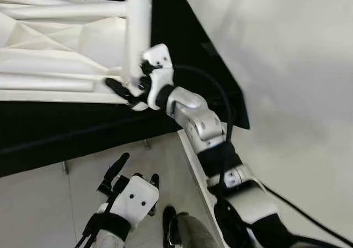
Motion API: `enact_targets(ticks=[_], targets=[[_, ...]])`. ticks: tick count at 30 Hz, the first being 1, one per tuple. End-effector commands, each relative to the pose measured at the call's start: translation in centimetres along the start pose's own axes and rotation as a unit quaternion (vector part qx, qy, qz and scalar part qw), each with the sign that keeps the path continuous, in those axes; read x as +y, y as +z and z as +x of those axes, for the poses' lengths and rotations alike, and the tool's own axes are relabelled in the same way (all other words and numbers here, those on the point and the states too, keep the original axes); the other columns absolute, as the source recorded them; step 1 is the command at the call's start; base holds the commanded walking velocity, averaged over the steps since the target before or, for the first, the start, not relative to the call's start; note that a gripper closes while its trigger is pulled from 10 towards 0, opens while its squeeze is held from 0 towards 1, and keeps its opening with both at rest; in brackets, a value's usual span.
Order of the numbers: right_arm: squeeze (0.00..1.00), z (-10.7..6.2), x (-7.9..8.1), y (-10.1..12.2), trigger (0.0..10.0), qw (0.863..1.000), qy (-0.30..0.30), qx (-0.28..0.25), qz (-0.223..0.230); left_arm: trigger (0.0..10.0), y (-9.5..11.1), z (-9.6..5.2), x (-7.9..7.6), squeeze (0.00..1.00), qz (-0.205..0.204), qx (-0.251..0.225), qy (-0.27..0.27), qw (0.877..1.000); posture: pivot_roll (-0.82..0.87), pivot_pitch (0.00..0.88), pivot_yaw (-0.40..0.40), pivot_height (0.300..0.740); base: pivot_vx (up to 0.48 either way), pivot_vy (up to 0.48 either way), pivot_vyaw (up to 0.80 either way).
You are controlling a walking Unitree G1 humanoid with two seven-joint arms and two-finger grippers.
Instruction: Building children table
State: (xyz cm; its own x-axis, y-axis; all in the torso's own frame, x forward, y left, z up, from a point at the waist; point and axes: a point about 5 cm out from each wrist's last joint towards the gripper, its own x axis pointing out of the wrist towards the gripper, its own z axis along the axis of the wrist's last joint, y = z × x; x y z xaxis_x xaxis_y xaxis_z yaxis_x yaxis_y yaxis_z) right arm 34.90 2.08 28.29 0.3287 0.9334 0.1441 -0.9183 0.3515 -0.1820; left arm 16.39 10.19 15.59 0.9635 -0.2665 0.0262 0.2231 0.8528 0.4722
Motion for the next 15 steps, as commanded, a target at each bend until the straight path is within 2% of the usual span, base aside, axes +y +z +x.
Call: enact_targets(ticks=[1, 5, 6, 7, 8, 11, 15], targets=[[0.00, 0.5, 1.2, 0.0, 10.0, 0.997, 0.075, 0.001, -0.006, 10.0, -0.3, -0.3, -0.5, 0.00, -0.006, 0.012, -0.006, 1.000, 0.02, 0.283, -0.183, 0.740, 0.000, 0.000, 0.00], [0.00, 0.1, 0.6, 0.7, 10.0, 0.990, 0.141, 0.012, -0.018, 10.0, -0.1, -0.5, -0.5, 0.00, -0.006, 0.013, -0.006, 1.000, 0.03, 0.295, -0.181, 0.740, 0.000, 0.000, 0.00], [0.00, 0.1, 0.6, 0.7, 10.0, 0.990, 0.141, 0.012, -0.018, 10.0, -0.1, -0.5, -0.5, 0.00, -0.006, 0.013, -0.006, 1.000, 0.03, 0.295, -0.181, 0.740, 0.000, 0.000, 0.00], [0.00, -0.1, 0.4, 0.8, 9.2, 0.987, 0.161, 0.016, -0.018, 10.0, -0.1, -0.5, -0.5, 0.00, -0.007, 0.013, -0.006, 1.000, 0.03, 0.297, -0.180, 0.740, 0.000, 0.000, 0.00], [0.00, -0.2, 0.1, 0.8, 0.0, 0.984, 0.176, 0.020, -0.019, 10.0, -0.1, -0.6, -0.5, 0.00, -0.007, 0.014, -0.006, 1.000, 0.03, 0.300, -0.178, 0.740, 0.000, 0.000, 0.00], [0.00, -0.4, -0.1, 0.8, 0.0, 0.975, 0.220, 0.027, -0.030, 10.0, -0.1, -0.7, -0.4, 0.00, -0.007, 0.016, -0.007, 1.000, 0.03, 0.306, -0.176, 0.740, 0.000, 0.000, 0.00], [0.00, -0.6, -0.5, 0.6, 0.0, 0.972, 0.229, 0.035, -0.026, 10.0, -0.1, -0.8, -0.4, 0.00, -0.007, 0.016, -0.008, 1.000, 0.03, 0.309, -0.173, 0.740, 0.000, 0.000, 0.00]])
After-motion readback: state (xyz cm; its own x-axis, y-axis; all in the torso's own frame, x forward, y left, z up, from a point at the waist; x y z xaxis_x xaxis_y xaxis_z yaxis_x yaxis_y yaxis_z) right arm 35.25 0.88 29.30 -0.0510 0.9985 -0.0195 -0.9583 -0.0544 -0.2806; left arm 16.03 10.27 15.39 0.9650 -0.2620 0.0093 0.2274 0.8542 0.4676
